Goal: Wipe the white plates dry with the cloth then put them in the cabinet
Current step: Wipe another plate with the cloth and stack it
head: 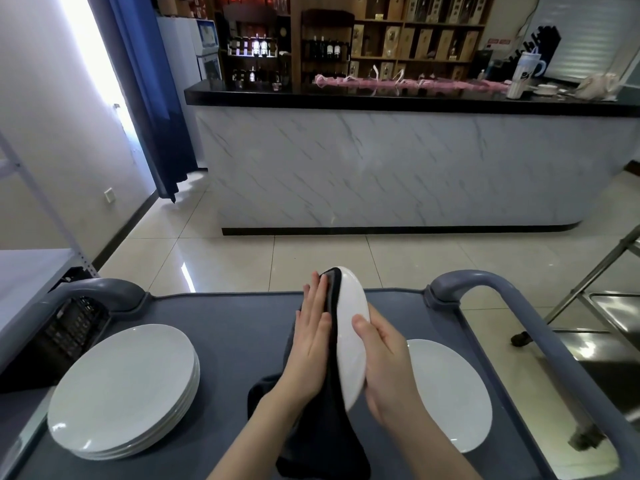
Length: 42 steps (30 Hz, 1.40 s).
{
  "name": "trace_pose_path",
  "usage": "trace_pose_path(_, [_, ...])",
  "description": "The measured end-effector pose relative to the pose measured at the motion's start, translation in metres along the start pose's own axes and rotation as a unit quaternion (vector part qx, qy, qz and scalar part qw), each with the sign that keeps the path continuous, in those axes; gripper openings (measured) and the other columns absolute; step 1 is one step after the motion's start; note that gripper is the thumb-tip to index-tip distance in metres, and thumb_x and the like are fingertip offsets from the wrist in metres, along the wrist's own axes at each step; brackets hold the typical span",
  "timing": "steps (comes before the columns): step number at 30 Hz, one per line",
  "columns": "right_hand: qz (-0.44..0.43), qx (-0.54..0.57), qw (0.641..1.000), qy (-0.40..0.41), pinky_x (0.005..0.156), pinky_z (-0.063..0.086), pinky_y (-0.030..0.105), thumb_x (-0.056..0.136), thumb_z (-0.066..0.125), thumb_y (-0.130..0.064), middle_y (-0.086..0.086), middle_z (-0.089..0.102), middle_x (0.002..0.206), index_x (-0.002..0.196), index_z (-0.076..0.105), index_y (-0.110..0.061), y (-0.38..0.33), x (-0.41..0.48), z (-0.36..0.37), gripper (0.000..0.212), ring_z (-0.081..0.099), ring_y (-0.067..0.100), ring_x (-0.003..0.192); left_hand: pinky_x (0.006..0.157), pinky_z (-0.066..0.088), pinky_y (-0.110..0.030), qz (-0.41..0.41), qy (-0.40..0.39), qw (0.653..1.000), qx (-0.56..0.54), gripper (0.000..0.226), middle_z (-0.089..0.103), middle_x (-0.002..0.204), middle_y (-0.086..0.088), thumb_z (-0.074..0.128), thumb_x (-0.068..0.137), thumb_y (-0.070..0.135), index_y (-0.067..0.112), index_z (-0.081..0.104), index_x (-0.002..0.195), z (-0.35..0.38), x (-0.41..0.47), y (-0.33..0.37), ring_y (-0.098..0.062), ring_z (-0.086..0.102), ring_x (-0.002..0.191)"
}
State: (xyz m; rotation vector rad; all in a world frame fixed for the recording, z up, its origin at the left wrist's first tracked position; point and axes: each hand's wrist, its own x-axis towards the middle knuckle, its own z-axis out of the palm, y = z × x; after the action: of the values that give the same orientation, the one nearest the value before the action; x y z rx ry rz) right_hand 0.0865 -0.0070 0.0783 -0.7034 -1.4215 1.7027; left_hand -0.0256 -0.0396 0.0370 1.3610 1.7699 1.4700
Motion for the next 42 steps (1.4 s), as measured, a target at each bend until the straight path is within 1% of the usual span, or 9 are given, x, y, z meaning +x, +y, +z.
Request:
trace_pose_path(3, [0.014,0.026,0.999,0.013,0.092,0.053,0.033,0.103,0.041,-0.009,0.003,0.075,0.112,0.11,0.074,-0.029,-0.001,0.003,-0.006,0.039,0.068,0.02,0.11,0.123,-0.006,-0.046,-0.006,-0.025,0.999,0.047,0.066,-0.015,0.16,0.025,0.01,0.093,0.057,0.036,-0.002,0.154,0.002,-0.008,-0.001,0.004,-0.016,0.147])
trace_pose_path(8, [0.011,0.031,0.998,0.053,0.091,0.053,0.038,0.104,0.042,-0.015,0.007,0.075,0.106,0.102,0.075,-0.022,-0.003,0.013,-0.011,0.034,0.07,0.023,0.106,0.122,-0.007,-0.035,0.024,-0.058,0.996,0.07,0.061,-0.013,0.157,0.034,0.013,0.094,0.05,0.041,-0.003,0.152,0.016,-0.034,0.008,0.004,-0.013,0.147])
trace_pose_path(13, [-0.006,-0.017,0.999,0.04,0.086,0.053,0.024,0.106,0.039,-0.025,-0.002,0.074,0.11,0.107,0.072,-0.03,0.0,0.016,-0.009,0.033,0.068,0.014,0.108,0.122,-0.007,-0.032,0.031,-0.048,0.996,0.074,0.062,-0.016,0.155,0.036,0.013,0.092,0.047,0.041,-0.008,0.15,0.023,-0.027,0.021,0.004,-0.015,0.147])
trace_pose_path(17, [-0.015,-0.06,0.998,0.028,0.093,0.05,0.029,0.105,0.039,-0.023,-0.009,0.072,0.116,0.122,0.066,-0.03,0.004,0.006,-0.005,0.033,0.066,0.008,0.112,0.121,-0.003,-0.039,0.053,-0.028,0.998,0.036,0.056,-0.011,0.16,0.029,0.015,0.099,0.045,0.047,-0.004,0.152,0.019,-0.018,0.015,0.002,-0.011,0.148])
trace_pose_path(24, [-0.046,-0.151,0.987,0.029,0.099,0.051,0.033,0.104,0.044,-0.011,-0.018,0.07,0.117,0.129,0.062,-0.028,0.006,-0.009,-0.001,0.036,0.062,0.002,0.114,0.124,0.005,-0.047,0.006,0.017,0.999,-0.044,0.054,0.001,0.162,0.027,0.018,0.099,0.054,0.047,0.009,0.152,0.01,-0.001,-0.013,0.001,-0.003,0.149])
trace_pose_path(30, [-0.094,-0.215,0.971,0.035,0.097,0.038,0.004,0.104,0.042,-0.014,-0.046,0.055,0.119,0.138,0.049,-0.036,-0.006,0.001,0.0,0.041,0.047,-0.021,0.118,0.125,0.005,-0.042,-0.065,0.033,0.994,-0.076,0.056,-0.007,0.16,0.026,0.019,0.093,0.057,0.05,-0.001,0.145,0.02,-0.019,-0.015,0.005,-0.006,0.148])
trace_pose_path(34, [-0.126,-0.261,0.956,0.048,0.08,0.031,-0.009,0.105,0.04,-0.012,-0.067,0.038,0.103,0.14,0.032,-0.042,-0.004,0.005,0.0,0.048,0.04,-0.038,0.1,0.124,0.002,-0.045,-0.02,0.028,0.997,-0.073,0.063,-0.011,0.161,0.026,0.015,0.093,0.056,0.04,-0.003,0.151,0.034,-0.039,0.003,0.002,-0.011,0.148])
trace_pose_path(40, [-0.113,-0.215,0.968,0.054,0.095,0.039,0.004,0.105,0.04,-0.011,-0.043,0.057,0.121,0.128,0.055,-0.045,-0.001,0.005,-0.005,0.044,0.052,-0.016,0.118,0.123,0.001,-0.05,0.04,0.019,0.999,0.019,0.056,-0.013,0.16,0.029,0.014,0.098,0.049,0.046,-0.004,0.151,0.033,-0.03,0.02,-0.001,-0.014,0.149])
trace_pose_path(42, [-0.111,-0.207,0.97,0.058,0.094,0.039,0.003,0.105,0.04,-0.01,-0.042,0.057,0.122,0.127,0.056,-0.044,-0.001,0.002,-0.005,0.043,0.051,-0.016,0.119,0.122,0.002,-0.049,0.06,0.011,0.998,0.018,0.054,-0.011,0.161,0.025,0.015,0.101,0.047,0.05,-0.002,0.152,0.031,-0.023,0.014,-0.003,-0.012,0.149])
